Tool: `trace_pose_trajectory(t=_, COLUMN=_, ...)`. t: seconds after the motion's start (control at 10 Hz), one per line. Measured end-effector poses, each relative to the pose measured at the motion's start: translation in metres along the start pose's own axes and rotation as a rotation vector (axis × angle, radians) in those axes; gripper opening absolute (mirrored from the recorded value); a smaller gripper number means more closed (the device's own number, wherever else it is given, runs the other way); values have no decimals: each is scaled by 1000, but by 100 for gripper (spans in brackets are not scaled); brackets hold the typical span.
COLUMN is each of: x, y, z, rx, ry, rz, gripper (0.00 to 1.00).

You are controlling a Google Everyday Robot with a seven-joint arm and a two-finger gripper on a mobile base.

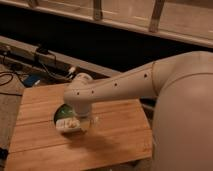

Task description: Place the bottle in the ceramic bowl

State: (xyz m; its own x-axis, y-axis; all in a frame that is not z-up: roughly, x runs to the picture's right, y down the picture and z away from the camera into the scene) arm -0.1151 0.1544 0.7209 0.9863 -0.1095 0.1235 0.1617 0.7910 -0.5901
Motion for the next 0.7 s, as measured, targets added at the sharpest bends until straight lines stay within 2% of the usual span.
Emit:
trace_pose_trajectory(t=0.2, x=-22, y=-28, z=11, rx=1, ry=11, rz=-52, gripper=0)
trace_pose_trajectory(t=0.4, x=-29, y=-44, z=23, rx=6, ry=8, rz=-75, gripper=0)
trace_pose_trajectory(t=0.7, x=-2, y=-79, z=41, rx=26, ry=-14, rz=-42, gripper=0)
